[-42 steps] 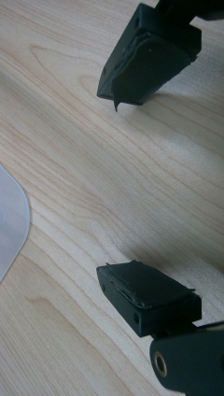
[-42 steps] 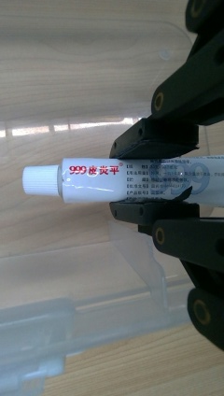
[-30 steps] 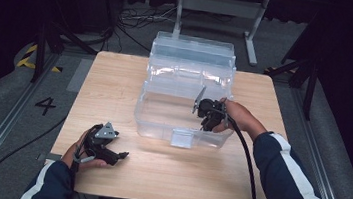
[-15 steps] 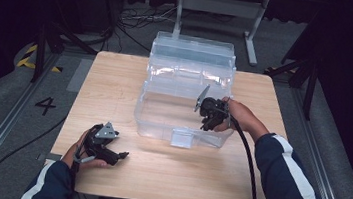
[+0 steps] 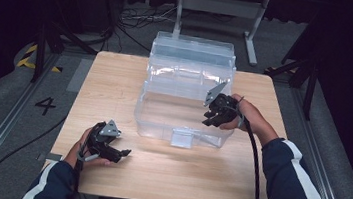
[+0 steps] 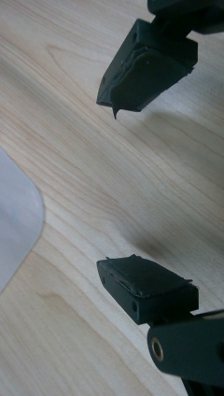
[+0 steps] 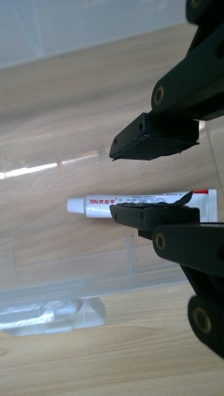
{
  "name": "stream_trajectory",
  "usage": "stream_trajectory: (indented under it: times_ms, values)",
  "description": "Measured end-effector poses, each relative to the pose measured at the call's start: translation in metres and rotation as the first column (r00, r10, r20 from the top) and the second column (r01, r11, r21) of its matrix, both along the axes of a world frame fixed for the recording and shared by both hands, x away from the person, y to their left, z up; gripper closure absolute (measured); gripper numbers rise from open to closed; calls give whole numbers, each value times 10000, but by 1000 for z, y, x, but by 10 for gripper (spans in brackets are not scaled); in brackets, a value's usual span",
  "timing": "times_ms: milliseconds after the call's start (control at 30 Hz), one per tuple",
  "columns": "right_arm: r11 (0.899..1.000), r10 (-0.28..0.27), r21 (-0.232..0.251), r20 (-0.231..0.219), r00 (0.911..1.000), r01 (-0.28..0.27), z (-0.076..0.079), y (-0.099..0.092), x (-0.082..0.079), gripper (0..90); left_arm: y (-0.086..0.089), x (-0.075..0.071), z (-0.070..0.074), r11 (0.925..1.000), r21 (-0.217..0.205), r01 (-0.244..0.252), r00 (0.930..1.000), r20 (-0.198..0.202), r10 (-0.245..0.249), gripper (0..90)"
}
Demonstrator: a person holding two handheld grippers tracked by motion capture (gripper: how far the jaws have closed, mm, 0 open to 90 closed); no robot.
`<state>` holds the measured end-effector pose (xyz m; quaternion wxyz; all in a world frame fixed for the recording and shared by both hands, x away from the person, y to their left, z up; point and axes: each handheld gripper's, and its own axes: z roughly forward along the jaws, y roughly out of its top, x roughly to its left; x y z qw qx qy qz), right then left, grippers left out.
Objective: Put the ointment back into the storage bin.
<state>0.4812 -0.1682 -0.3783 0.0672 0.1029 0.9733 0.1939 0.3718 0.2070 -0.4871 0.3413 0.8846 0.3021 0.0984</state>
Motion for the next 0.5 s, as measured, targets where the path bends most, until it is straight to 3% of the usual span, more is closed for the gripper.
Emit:
stream_trajectory:
  times_ms: [167, 267, 300, 400, 500]
  values:
    - [9988, -15, 483, 372, 9993, -3, 7, -6, -3, 665, -2, 0, 7, 10000, -60, -9, 9998, 219, 11, 203]
    - [9975, -51, 705, 598, 9982, 8, 13, -10, -6, 663, -4, -1, 14, 9999, -162, -19, 9987, 501, 27, 215]
    - [9964, -61, 850, 699, 9975, 1, 16, -13, -7, 651, -5, -2, 20, 10000, -70, -24, 9969, 782, 30, 222]
    - [9942, -174, 1070, 881, 9960, 79, 22, -17, -9, 647, -7, -3, 25, 9998, -187, 19, 9963, 856, -3, 229]
    - [9920, -263, 1260, 1070, 9939, 126, 27, -20, -10, 637, -12, -4, 34, 9998, -176, 96, 9928, 1198, -74, 235]
